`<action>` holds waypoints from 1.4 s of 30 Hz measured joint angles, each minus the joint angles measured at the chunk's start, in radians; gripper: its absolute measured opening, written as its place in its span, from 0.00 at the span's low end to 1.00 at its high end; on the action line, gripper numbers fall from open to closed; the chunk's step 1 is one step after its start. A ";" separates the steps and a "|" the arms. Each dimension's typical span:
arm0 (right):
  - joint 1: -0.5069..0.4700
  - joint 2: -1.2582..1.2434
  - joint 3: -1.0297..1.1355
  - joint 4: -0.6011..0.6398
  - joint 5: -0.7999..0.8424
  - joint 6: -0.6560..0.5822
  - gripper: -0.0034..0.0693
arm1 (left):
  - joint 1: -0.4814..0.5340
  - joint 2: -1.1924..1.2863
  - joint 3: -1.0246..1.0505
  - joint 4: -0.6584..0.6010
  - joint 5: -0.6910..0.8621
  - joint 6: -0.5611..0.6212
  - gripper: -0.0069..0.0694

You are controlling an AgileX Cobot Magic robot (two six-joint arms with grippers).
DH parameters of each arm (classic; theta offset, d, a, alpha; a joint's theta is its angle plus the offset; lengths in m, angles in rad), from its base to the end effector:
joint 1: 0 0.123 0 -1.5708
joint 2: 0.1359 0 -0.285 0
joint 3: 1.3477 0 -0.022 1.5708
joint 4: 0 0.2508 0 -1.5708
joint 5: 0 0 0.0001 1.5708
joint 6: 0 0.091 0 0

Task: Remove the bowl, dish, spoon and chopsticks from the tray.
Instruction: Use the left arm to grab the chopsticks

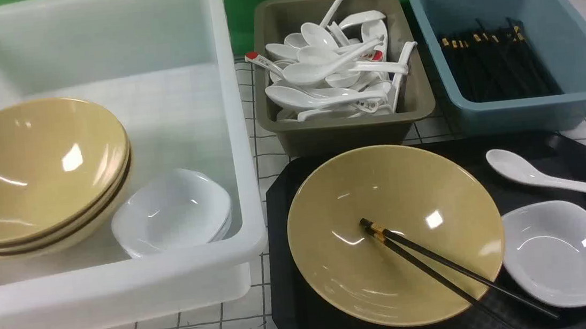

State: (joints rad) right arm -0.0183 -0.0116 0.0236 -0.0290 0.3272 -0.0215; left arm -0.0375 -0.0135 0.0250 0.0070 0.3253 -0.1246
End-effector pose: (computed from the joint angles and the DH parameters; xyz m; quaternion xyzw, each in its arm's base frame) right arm 0.0537 -0.0018 0.1763 -0.0093 0.7903 -0.0243 0.6122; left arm 0.0537 -0.0018 0.1761 -0.0324 0.7890 -0.0468 0.6118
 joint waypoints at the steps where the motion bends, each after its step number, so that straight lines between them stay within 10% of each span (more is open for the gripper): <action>1: 0.000 0.000 0.000 0.000 0.000 0.000 0.38 | 0.000 0.000 0.000 0.000 0.000 0.000 0.08; 31: 0.000 0.000 0.001 0.000 -0.009 0.000 0.38 | 0.000 0.000 0.001 0.004 -0.020 0.000 0.08; 42: 0.000 0.000 0.006 0.000 -0.511 0.004 0.38 | 0.000 0.000 0.002 0.085 -0.459 0.001 0.08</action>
State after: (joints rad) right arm -0.0183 -0.0116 0.0293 -0.0290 -0.1839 -0.0170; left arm -0.0375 -0.0135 0.0268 0.0917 -0.1339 -0.1237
